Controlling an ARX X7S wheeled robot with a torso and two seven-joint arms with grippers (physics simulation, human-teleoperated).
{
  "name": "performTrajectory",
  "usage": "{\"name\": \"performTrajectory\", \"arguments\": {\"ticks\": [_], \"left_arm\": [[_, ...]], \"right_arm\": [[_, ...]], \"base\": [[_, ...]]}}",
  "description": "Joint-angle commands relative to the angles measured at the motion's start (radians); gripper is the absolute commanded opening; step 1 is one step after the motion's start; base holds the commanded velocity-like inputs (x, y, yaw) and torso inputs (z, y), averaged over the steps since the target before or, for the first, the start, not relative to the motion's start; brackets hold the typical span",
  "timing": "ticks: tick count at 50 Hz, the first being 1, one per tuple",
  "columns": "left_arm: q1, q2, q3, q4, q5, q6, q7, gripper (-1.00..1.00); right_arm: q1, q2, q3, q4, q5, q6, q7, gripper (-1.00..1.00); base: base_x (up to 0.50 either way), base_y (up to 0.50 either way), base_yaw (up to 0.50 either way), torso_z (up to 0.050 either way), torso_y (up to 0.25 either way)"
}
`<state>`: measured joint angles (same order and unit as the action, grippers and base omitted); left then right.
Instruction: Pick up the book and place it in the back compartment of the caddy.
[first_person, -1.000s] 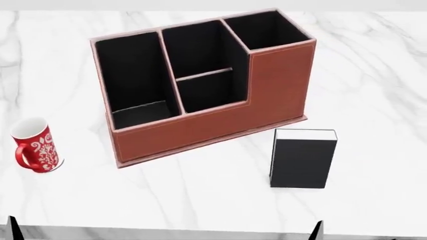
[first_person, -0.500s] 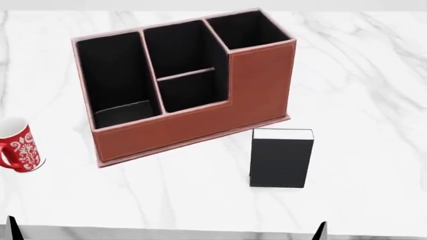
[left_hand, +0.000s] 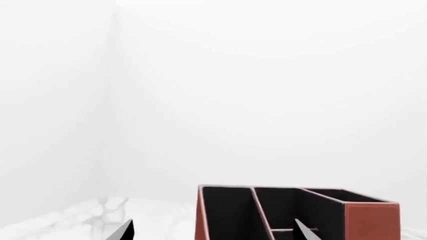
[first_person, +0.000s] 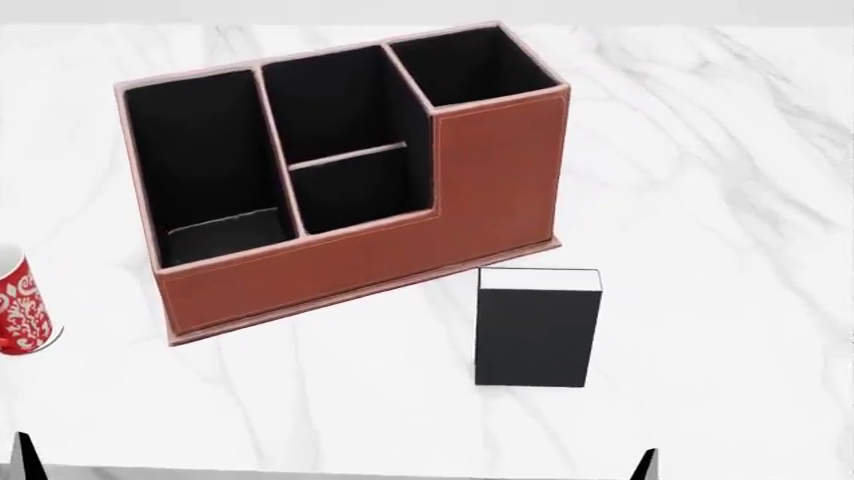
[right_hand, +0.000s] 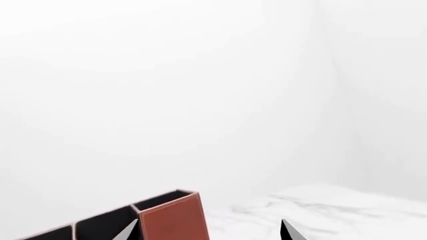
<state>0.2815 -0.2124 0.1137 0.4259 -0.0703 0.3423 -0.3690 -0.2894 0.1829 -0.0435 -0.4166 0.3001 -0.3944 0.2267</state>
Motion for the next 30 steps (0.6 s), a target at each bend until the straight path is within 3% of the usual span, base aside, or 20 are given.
{"name": "performTrajectory", "arguments": {"ticks": [1, 30], "left_arm": [[0.001, -0.006, 0.006, 0.003, -0.001, 0.000, -0.007, 1.00], [-0.001, -0.020, 0.017, 0.000, -0.006, 0.009, -0.024, 1.00]], "right_arm": [[-0.003, 0.004, -0.008, 0.005, -0.008, -0.024, 0.001, 1.00], [-0.015, 0.012, -0.025, 0.010, -0.021, -0.092, 0.003, 1.00]], "base": [[0.09, -0.05, 0.00, 0.000, 0.000], [0.09, -0.01, 0.00, 0.000, 0.000]]}}
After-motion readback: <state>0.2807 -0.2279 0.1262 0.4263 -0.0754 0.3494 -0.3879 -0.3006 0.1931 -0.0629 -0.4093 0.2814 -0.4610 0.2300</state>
